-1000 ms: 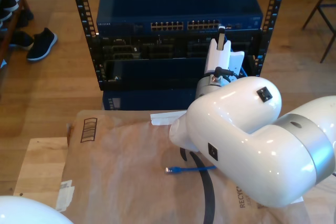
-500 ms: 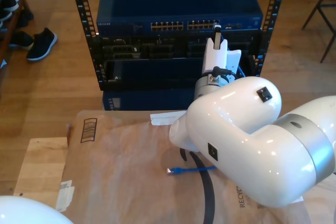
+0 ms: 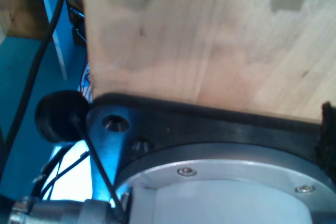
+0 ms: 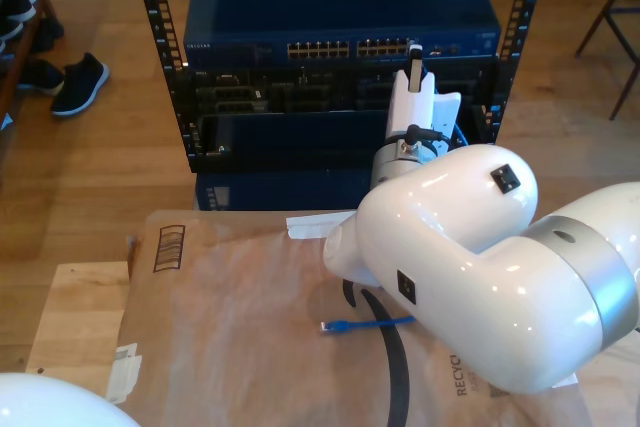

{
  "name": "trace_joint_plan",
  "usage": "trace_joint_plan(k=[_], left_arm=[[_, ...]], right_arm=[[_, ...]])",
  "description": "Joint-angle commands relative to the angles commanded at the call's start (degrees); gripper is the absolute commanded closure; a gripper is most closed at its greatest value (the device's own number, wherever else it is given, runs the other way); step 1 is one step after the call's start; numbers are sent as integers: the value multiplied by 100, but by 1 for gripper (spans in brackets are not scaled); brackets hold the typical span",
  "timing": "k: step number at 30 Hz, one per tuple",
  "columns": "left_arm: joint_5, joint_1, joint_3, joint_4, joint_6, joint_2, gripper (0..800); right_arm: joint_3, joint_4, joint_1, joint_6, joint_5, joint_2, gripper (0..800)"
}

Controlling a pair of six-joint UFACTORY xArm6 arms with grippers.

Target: Grab the cable and plug it in

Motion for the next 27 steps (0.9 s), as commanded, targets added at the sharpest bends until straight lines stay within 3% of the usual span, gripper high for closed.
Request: trace_joint_plan(k=[27], left_arm=[[0, -9, 0, 0, 0, 0, 0]], right_arm=[[18, -9, -26, 9, 9, 0, 800]])
